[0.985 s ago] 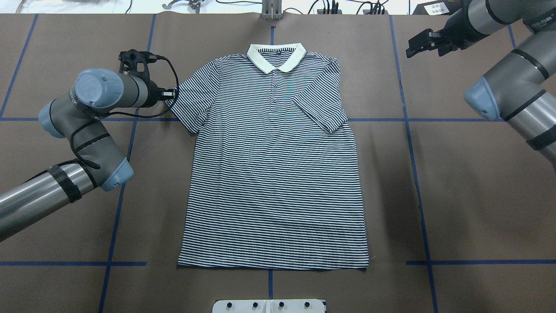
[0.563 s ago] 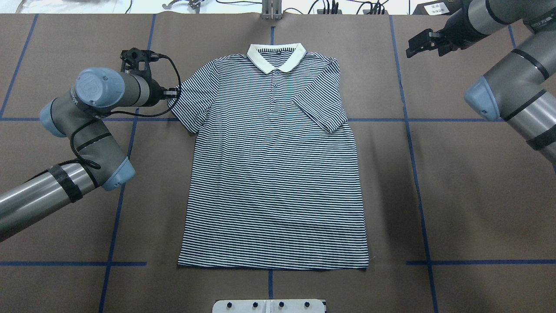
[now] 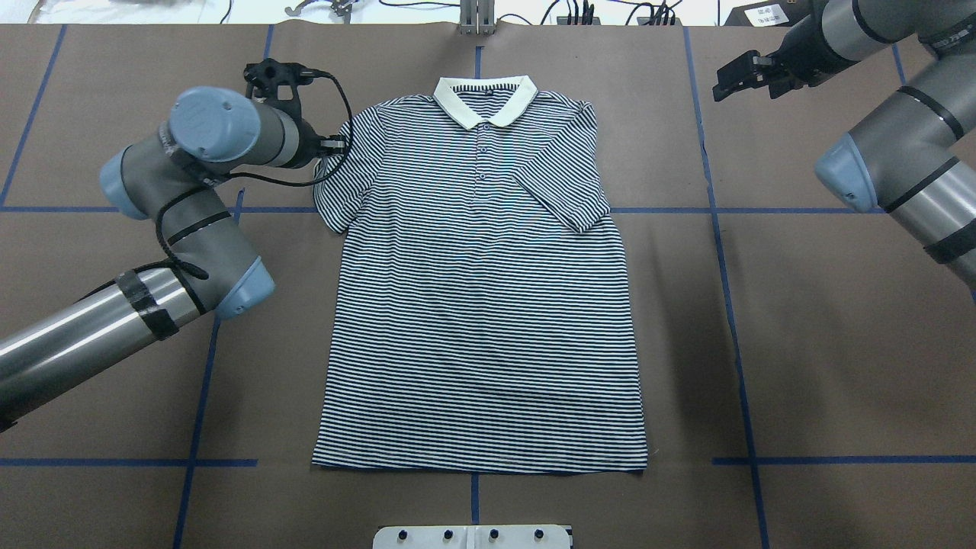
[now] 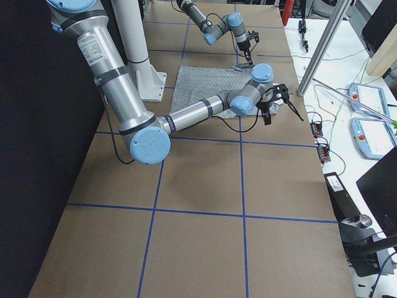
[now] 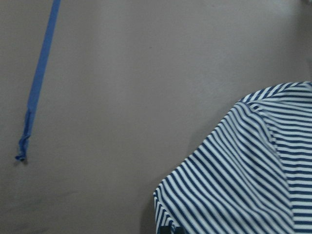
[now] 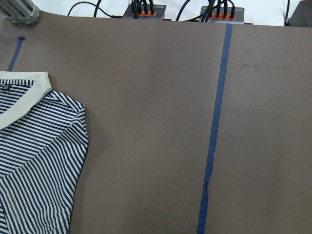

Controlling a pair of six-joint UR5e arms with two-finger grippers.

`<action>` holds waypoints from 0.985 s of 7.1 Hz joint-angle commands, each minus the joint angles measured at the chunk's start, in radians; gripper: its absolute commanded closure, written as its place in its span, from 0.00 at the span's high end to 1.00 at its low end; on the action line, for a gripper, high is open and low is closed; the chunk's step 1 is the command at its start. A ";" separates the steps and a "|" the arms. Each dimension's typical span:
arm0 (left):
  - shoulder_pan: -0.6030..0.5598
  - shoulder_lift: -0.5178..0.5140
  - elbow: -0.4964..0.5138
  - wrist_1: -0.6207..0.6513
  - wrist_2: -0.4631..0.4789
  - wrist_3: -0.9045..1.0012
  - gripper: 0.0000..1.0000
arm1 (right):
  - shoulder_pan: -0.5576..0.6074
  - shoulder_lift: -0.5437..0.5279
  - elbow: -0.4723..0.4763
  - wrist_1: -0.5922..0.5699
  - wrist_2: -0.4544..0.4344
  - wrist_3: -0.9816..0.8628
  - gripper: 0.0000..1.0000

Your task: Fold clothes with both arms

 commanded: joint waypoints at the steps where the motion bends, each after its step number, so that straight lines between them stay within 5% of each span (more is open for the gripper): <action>1: 0.054 -0.114 0.097 0.039 0.012 -0.076 0.00 | 0.000 -0.001 0.000 0.000 0.000 -0.001 1.00; 3: 0.068 -0.158 0.156 0.036 0.039 -0.080 0.00 | -0.001 -0.001 0.000 0.000 0.000 0.001 1.00; 4: 0.070 -0.161 0.159 0.036 0.037 -0.065 0.67 | -0.001 -0.001 0.000 0.003 -0.002 0.001 1.00; 5: 0.068 -0.167 0.156 0.037 0.031 -0.008 1.00 | -0.001 0.002 0.002 0.003 -0.002 0.001 1.00; 7: 0.068 -0.155 0.098 0.043 0.022 0.012 1.00 | -0.014 -0.007 0.047 0.002 -0.021 0.065 1.00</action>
